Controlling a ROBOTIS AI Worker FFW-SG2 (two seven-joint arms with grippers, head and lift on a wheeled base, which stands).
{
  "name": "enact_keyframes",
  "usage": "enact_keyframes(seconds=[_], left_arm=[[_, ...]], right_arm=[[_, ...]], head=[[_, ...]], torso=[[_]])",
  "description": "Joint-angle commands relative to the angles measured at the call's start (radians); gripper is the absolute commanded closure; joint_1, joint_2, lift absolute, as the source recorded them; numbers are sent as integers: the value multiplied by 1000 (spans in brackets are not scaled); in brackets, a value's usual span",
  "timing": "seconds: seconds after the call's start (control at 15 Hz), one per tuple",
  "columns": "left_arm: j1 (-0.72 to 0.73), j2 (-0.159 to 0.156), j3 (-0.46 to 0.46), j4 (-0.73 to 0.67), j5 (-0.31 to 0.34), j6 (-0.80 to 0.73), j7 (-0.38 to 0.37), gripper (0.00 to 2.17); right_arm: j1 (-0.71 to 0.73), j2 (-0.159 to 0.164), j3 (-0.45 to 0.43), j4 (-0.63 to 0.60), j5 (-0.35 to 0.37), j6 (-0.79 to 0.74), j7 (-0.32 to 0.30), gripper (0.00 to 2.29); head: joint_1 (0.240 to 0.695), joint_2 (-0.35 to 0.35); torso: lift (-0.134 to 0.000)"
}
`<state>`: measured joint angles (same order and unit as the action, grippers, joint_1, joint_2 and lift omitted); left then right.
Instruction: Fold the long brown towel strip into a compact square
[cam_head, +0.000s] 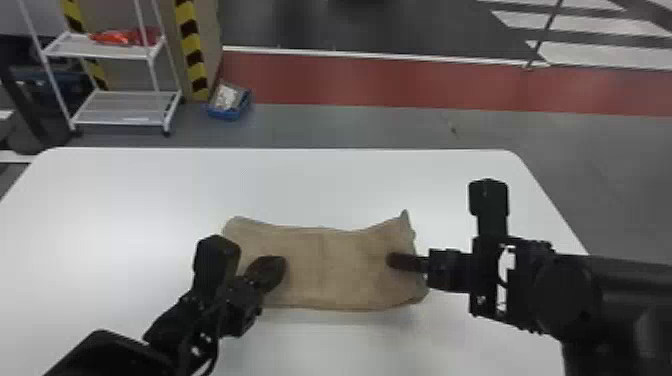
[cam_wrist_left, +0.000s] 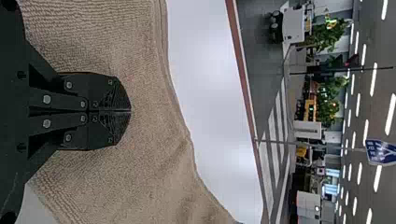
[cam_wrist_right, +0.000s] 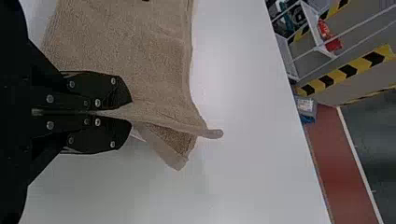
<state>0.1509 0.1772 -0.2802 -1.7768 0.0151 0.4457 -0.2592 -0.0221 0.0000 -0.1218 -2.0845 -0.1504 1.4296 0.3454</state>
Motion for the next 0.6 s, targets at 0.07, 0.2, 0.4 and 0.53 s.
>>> enact_keyframes(seconds=[0.07,0.2,0.4,0.53], left_arm=[[-2,-7,-14,8,3,5,0,1835],[7,-7,-20,7,25,14,-3,1835],[55,1,1,-58,86,11,-37,1831],[111,4,62,-170,117,11,-66,1831]], right_arm=[[16,1,-7,-66,-71,9,0,1207],[21,1,-7,-89,-127,24,-2,1207],[19,1,8,-95,-146,9,-11,1204],[10,1,-2,-89,-130,2,-14,1204]], head=[[695,-106],[695,-100],[695,-92],[695,-90]], torso=[[-124],[-124],[-124],[-124]])
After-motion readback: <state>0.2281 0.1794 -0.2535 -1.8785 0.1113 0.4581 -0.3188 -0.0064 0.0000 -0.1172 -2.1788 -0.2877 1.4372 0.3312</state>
